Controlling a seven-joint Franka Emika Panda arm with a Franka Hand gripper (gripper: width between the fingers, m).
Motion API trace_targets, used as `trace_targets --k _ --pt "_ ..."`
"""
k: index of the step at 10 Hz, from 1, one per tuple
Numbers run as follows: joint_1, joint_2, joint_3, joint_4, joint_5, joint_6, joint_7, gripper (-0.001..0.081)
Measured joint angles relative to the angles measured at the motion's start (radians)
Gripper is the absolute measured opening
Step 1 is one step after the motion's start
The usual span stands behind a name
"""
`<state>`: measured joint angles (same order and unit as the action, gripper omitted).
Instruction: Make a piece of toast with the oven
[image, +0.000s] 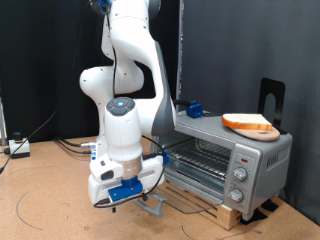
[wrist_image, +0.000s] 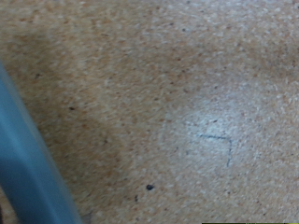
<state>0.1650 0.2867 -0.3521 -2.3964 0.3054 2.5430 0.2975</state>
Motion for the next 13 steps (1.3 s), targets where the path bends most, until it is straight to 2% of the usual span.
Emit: trace_targets --k 4,7,9,11,13 --pt "-0.014 0.05 -0.016 0.012 0.0 0.053 0.003 0.0809" --pt "-0.068 0.055 -0.033 0.035 0.015 0.055 -0.029 0.0809" --pt "-0.113 0.024 -0.018 0.063 0.062 -0.033 -0.122 0.0809" --pt "-0.112 0.023 -0.015 0.059 0.071 -0.038 -0.124 0.0809" --pt "-0.126 -0.034 -0.005 0.057 0.171 -0.084 -0.216 0.0809"
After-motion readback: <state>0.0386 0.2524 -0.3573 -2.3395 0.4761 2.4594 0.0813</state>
